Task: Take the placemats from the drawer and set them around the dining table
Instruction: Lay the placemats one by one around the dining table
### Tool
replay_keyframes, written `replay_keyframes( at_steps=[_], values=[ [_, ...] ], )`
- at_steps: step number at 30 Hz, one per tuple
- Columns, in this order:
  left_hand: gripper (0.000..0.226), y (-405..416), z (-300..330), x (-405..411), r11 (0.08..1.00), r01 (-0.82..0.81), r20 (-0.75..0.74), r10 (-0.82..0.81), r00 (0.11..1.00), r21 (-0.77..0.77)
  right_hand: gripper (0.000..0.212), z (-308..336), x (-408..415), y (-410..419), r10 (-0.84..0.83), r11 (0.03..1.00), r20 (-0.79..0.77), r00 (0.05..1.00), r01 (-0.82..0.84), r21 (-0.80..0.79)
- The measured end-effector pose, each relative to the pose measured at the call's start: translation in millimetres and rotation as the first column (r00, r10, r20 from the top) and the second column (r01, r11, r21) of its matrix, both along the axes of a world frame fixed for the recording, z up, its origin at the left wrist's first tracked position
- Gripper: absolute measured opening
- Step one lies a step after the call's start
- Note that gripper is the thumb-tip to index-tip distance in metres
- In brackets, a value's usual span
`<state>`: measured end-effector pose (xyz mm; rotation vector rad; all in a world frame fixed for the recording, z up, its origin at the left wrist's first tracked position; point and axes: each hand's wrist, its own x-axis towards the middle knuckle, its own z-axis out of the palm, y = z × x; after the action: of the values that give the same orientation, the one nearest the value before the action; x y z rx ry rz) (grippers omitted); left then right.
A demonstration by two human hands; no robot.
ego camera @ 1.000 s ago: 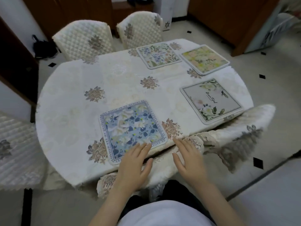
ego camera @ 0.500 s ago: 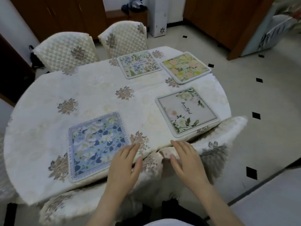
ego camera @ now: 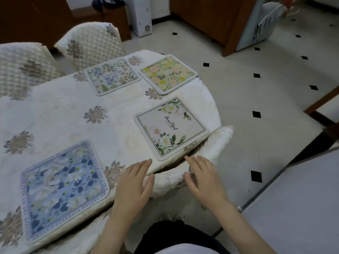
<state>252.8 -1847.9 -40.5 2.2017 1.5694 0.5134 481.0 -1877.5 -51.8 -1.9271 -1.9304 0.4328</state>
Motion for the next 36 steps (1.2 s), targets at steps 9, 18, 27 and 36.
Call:
replay_keyframes(
  at_steps=[9, 18, 27, 36],
  values=[
    [0.051, 50, -7, 35, 0.992, 0.119, 0.045, -0.121, 0.992, 0.039, 0.053, 4, 41, 14, -0.097, 0.995, 0.1, 0.99, 0.099, -0.019],
    [0.05, 90, -7, 117, 0.975, 0.21, -0.101, -0.201, 0.974, 0.079, 0.051, 5, 112, 56, -0.053, 0.999, 0.192, 0.98, 0.053, 0.009],
    [0.05, 118, -15, 259, 0.993, 0.113, -0.131, -0.108, 0.985, 0.028, 0.045, -3, 248, 110, 0.062, 0.996, 0.156, 0.986, -0.073, 0.06],
    [0.049, 160, 2, 388, 0.997, 0.069, -0.115, -0.067, 0.991, 0.015, 0.044, 3, 371, 156, 0.065, 0.993, 0.133, 0.989, -0.077, 0.09]
  ],
)
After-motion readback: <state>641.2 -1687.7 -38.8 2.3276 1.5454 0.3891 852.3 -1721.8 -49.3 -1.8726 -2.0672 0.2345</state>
